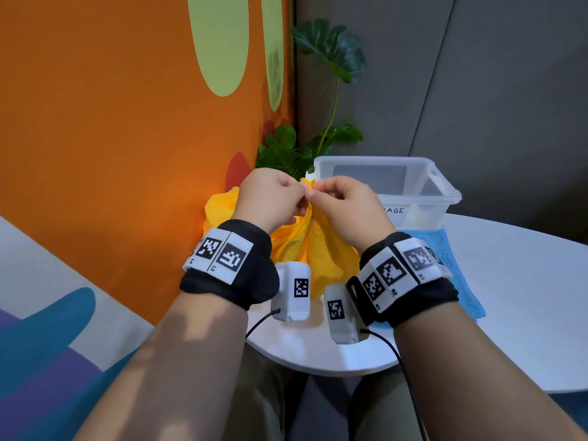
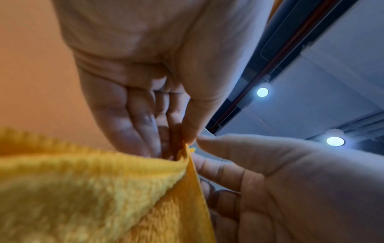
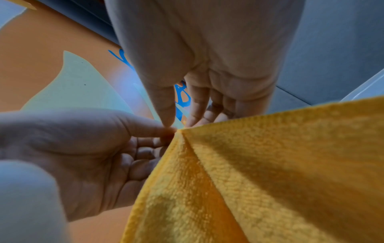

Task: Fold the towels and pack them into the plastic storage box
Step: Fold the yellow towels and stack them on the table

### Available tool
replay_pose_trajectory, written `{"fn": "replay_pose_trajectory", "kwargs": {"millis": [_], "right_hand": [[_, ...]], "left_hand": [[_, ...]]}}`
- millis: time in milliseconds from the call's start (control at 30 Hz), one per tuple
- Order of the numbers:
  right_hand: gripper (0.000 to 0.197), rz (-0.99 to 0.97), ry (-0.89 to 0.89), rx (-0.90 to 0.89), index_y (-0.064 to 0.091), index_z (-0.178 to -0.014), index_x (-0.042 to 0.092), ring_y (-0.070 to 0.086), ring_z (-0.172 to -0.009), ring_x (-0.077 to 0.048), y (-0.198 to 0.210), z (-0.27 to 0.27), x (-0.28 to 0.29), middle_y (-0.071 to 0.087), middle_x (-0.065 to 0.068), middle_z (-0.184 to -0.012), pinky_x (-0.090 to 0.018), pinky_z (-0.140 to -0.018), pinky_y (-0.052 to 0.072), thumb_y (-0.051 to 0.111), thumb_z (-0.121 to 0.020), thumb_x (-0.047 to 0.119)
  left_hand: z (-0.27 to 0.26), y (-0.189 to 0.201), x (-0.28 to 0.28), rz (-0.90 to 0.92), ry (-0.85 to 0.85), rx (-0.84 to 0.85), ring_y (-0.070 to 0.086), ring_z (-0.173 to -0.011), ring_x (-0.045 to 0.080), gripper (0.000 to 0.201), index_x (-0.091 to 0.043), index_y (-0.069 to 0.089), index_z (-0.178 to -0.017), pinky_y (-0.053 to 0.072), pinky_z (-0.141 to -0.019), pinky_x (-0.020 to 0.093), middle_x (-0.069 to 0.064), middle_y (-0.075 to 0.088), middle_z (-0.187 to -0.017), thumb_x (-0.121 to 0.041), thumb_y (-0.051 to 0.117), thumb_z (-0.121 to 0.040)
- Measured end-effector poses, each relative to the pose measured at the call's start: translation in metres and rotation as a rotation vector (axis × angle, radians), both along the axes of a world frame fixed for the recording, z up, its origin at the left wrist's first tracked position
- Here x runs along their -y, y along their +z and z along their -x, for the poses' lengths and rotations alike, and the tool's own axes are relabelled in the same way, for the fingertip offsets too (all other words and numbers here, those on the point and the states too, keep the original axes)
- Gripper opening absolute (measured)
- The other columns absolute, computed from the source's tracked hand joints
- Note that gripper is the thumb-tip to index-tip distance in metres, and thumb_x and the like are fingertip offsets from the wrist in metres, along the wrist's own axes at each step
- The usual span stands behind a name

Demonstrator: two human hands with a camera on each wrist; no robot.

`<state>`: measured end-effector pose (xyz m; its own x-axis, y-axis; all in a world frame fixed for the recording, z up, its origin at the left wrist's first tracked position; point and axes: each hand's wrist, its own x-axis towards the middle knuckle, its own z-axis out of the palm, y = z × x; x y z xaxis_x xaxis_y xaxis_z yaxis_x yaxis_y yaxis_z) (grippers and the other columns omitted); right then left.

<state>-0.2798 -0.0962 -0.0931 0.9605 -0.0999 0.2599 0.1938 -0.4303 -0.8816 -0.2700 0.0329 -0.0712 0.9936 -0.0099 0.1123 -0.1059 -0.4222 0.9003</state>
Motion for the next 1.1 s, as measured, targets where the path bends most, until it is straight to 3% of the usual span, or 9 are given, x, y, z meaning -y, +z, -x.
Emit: {"fn": "replay_pose_trajectory", "kwargs": {"millis": [133,267,400,500,567,700,833,967,1100], "right_hand": [[0.035,0.092,0.027,-0.006,0.057,-0.112,0.017,0.056,-0.088,-0.007,0.002,0.002,0.002,0.059,0.008,-0.097,-0.024,-0.078,0.048,0.07,-0.083,0.03],[0.023,0.157,-0.032,0.05,0.056,-0.102,0.019,0.056,-0.084,-0.01,0.004,0.001,0.004,0.057,0.011,-0.089,-0.029,-0.081,0.05,0.064,-0.082,0.012],[0.023,0.148,0.039,0.107,0.063,-0.095,0.019,0.055,-0.076,0.002,0.008,0.002,0.011,0.057,0.017,-0.081,-0.009,-0.074,0.047,0.059,-0.082,0.001],[0.029,0.136,0.108,0.132,0.065,-0.089,0.025,0.055,-0.073,0.004,0.011,0.002,0.016,0.061,0.015,-0.082,-0.004,-0.069,0.044,0.061,-0.081,-0.002],[0.033,0.129,0.145,0.145,0.064,-0.084,0.03,0.058,-0.075,0.0,0.014,0.003,0.019,0.064,0.013,-0.083,-0.009,-0.072,0.047,0.061,-0.08,-0.003],[0.034,0.117,0.137,0.19,0.064,-0.08,0.035,0.062,-0.084,-0.01,0.018,0.005,0.029,0.067,0.013,-0.085,-0.02,-0.078,0.052,0.063,-0.082,0.001],[0.031,0.037,-0.003,0.204,0.063,-0.081,0.035,0.064,-0.086,-0.013,0.014,0.002,0.04,0.067,0.012,-0.086,-0.027,-0.081,0.053,0.062,-0.084,0.004],[0.018,0.017,-0.196,0.164,0.061,-0.093,0.028,0.058,-0.078,0.002,0.008,-0.002,0.047,0.062,0.016,-0.086,-0.016,-0.072,0.047,0.059,-0.089,0.01],[0.018,0.049,-0.336,0.054,0.06,-0.108,0.018,0.055,-0.084,-0.009,-0.002,-0.005,0.052,0.06,0.008,-0.092,-0.02,-0.071,0.042,0.054,-0.091,0.015]], "left_hand": [[0.0,0.01,-0.001,-0.022,-0.088,-0.061,0.066,-0.07,0.017,0.019,-0.004,0.071,-0.086,0.055,-0.071,0.034,0.01,0.068,-0.082,-0.008,0.053,-0.091],[0.001,0.015,-0.006,-0.034,-0.203,-0.055,0.067,-0.069,0.006,0.027,-0.003,0.07,-0.1,0.048,-0.052,0.01,0.009,0.071,-0.092,0.001,0.045,-0.092],[-0.006,0.006,-0.019,-0.258,-0.196,0.109,0.064,-0.092,0.021,0.029,-0.024,0.06,-0.093,0.055,-0.081,0.041,-0.001,0.065,-0.097,0.002,0.062,-0.079],[-0.01,0.002,-0.021,-0.425,-0.22,0.089,0.051,-0.107,0.019,0.052,-0.031,0.046,-0.116,0.046,-0.074,0.033,-0.001,0.047,-0.121,-0.007,0.07,-0.077],[-0.011,-0.001,-0.022,-0.522,-0.265,0.059,0.05,-0.104,0.019,0.056,-0.029,0.047,-0.124,0.041,-0.071,0.028,-0.001,0.049,-0.12,-0.008,0.07,-0.077],[-0.015,-0.011,-0.028,-0.674,-0.264,-0.052,0.055,-0.083,0.021,0.019,-0.015,0.059,-0.099,0.046,-0.062,0.031,0.002,0.058,-0.09,-0.016,0.069,-0.082],[-0.02,-0.018,-0.037,-0.696,-0.219,-0.068,0.051,-0.075,0.022,0.011,-0.01,0.058,-0.095,0.038,-0.057,0.03,0.008,0.056,-0.088,-0.017,0.062,-0.088],[-0.025,-0.021,-0.045,-0.592,-0.093,0.019,0.049,-0.074,0.018,0.017,-0.015,0.057,-0.097,0.036,-0.055,0.028,0.003,0.056,-0.088,-0.03,0.062,-0.091],[-0.024,-0.018,-0.046,-0.326,0.038,0.143,0.056,-0.078,0.025,0.027,-0.01,0.063,-0.092,0.046,-0.068,0.043,0.013,0.062,-0.088,-0.035,0.069,-0.085]]}}
